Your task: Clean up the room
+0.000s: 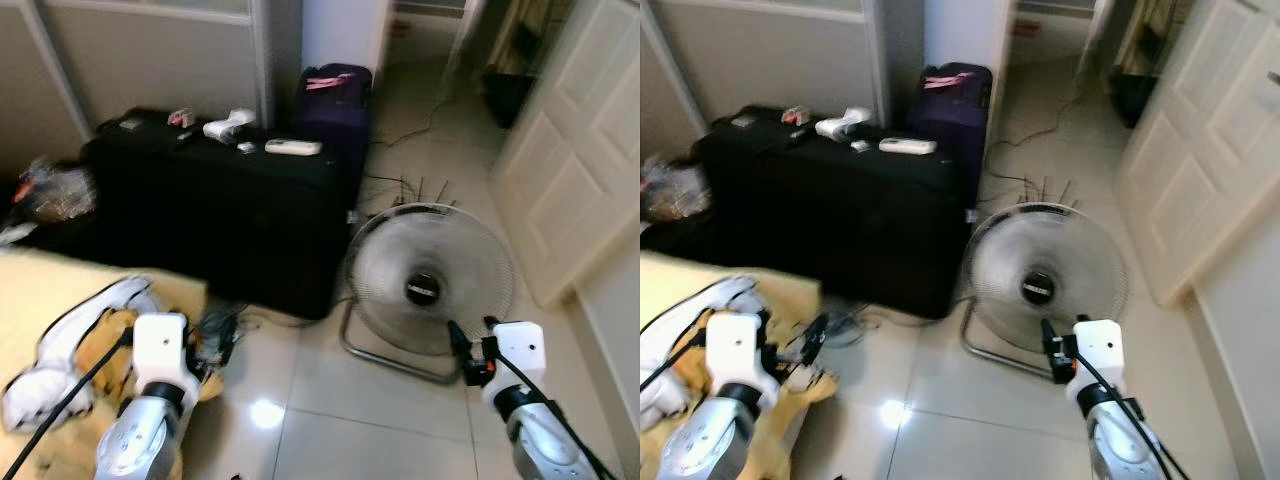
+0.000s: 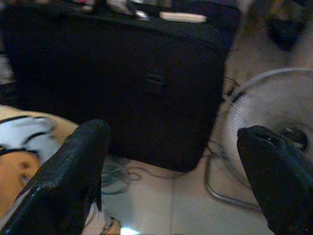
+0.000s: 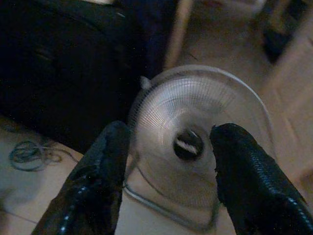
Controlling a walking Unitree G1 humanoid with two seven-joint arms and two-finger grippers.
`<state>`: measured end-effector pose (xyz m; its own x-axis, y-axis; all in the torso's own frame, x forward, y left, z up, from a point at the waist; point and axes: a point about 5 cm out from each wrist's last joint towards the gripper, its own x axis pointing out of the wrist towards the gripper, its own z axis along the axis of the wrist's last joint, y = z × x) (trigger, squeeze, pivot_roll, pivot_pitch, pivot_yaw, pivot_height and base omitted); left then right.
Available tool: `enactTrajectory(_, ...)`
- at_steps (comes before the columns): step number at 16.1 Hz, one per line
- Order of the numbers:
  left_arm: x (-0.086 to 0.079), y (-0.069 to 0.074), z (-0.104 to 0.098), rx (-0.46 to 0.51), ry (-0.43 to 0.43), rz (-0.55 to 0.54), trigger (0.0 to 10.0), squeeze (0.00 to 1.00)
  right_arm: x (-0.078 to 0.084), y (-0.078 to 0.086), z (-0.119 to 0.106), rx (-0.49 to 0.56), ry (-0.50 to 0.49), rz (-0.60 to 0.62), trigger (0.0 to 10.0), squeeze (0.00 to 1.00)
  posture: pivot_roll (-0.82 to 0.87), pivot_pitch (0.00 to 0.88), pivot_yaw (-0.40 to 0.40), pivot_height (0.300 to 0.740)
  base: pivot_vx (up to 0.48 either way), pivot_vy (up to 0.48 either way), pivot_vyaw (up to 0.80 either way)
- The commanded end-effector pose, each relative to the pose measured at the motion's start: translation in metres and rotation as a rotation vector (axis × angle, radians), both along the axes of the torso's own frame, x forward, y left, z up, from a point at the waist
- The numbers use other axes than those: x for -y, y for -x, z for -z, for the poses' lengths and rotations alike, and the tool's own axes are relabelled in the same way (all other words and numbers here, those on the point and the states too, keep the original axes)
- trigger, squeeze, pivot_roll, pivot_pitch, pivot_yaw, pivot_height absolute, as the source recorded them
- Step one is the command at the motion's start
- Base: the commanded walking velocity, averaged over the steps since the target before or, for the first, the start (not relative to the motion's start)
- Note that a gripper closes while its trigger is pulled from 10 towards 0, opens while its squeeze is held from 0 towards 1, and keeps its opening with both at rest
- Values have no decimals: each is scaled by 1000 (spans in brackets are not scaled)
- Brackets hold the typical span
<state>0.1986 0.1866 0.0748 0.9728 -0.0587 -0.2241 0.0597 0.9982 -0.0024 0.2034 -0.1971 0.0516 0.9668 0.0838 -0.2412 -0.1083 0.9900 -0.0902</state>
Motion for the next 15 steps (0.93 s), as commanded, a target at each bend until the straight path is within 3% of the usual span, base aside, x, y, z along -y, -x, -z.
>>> enactTrajectory(1,-3,1,1,1,-50,-8,10000,1000,-7,-5,-7,42,-30,-47,10000,1000,2,0,-32,740,0,0,800)
enactTrajectory(3,-4,0,-3,41,-56,-4,10000,1000,-8,-10,-13,82,-30,-52,10000,1000,4,0,-31,740,0,0,800)
enactTrajectory(5,-12,-4,-18,89,-37,-88,10000,1000,-4,-11,-15,98,-56,-16,10000,1000,10,0,-25,740,0,0,800)
enactTrajectory(6,-13,-8,-19,101,-117,-75,10000,1000,-3,-10,-14,93,-57,1,10000,1000,18,0,-21,740,0,0,800)
enactTrajectory(8,-13,-12,-24,158,-107,-83,10000,1000,-6,-10,-11,89,-55,-20,10000,1000,25,0,-10,740,0,0,800)
enactTrajectory(9,-13,-7,-26,138,-13,-52,10000,667,-6,-7,-10,81,-70,-27,10000,1000,29,0,-13,740,0,0,800)
enactTrajectory(10,-14,-3,-26,138,-22,-63,10000,0,-4,-5,-9,70,-71,-26,10000,1000,35,0,-21,740,0,0,800)
enactTrajectory(12,-2,-4,-20,116,-20,-36,10000,0,3,-2,-9,48,-69,-59,10000,1000,19,0,-20,740,0,0,800)
enactTrajectory(13,8,-8,-20,121,-70,6,10000,0,11,3,-10,32,-76,-48,10000,1000,30,0,-27,740,0,0,800)
enactTrajectory(14,4,-9,-20,127,-33,-23,10000,0,12,7,-9,38,-57,-36,10000,1000,0,0,-19,740,0,0,800)
enactTrajectory(15,-1,-7,-21,134,-58,-12,10000,0,9,7,-10,60,-54,-10,10000,1000,-9,0,2,740,0,0,800)
